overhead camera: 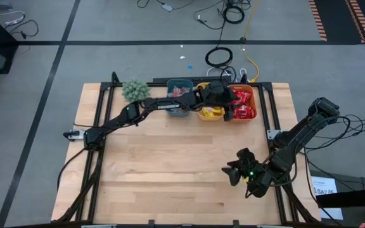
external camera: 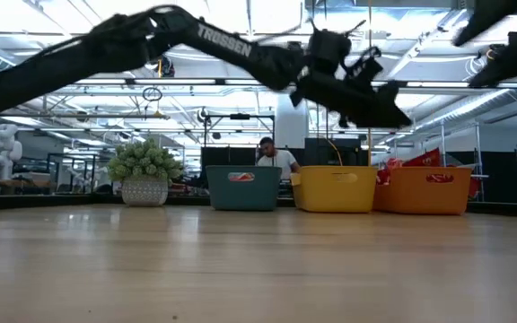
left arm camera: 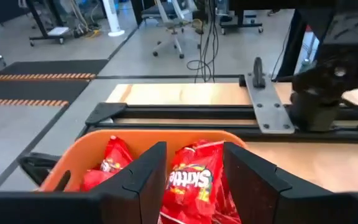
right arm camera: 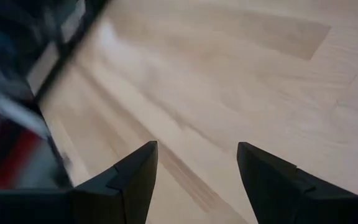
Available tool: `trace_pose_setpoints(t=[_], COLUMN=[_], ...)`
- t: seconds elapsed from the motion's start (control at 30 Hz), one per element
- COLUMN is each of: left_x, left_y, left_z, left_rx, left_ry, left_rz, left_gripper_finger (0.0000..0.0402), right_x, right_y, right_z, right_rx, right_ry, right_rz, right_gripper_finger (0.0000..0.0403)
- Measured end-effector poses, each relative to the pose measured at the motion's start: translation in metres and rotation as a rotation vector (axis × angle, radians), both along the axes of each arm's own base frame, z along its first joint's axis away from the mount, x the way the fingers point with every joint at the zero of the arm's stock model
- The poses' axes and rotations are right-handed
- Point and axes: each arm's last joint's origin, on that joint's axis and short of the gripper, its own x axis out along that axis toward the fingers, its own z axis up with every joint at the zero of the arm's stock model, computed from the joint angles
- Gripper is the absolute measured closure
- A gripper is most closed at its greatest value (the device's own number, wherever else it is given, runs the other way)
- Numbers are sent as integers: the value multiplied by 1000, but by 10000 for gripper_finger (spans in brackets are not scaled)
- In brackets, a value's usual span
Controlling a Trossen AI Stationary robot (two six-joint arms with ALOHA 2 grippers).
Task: Sort candy
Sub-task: Return to Home Position
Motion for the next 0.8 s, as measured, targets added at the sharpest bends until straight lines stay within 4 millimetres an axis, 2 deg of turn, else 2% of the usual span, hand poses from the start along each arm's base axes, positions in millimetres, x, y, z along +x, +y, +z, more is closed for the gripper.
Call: trace_pose_setpoints(t=[0.1, 0.27, 0.4, 0.5, 0.6, 0.7, 0.8], left_x=[-11, -41, -69, -89, -104, -116, -132], left_y=[-2, -8, -14, -21, -29, -42, -62], left_z=[33, 92, 138, 162, 164, 150, 137], left_rx=[0, -62, -111, -133, -160, -185, -187], left_ry=[3, 53, 46, 64, 135, 204, 156], left_rz=[7, 38, 21, -31, -42, -56, -84], left_gripper_finger=[233, 233, 233, 233, 233, 233, 233], right_x=[-4, -6, -6, -10, -14, -17, -19], right_y=[0, 2, 1, -3, -10, -15, -18], right_z=[-4, -6, -6, -8, -11, -20, -30], right_rx=[-112, -199, -280, -331, -422, -503, -515], right_ry=[145, 238, 262, 305, 340, 349, 352], right_rz=[209, 423, 497, 484, 447, 422, 425], right_gripper_finger=[190, 190, 190, 190, 190, 190, 190])
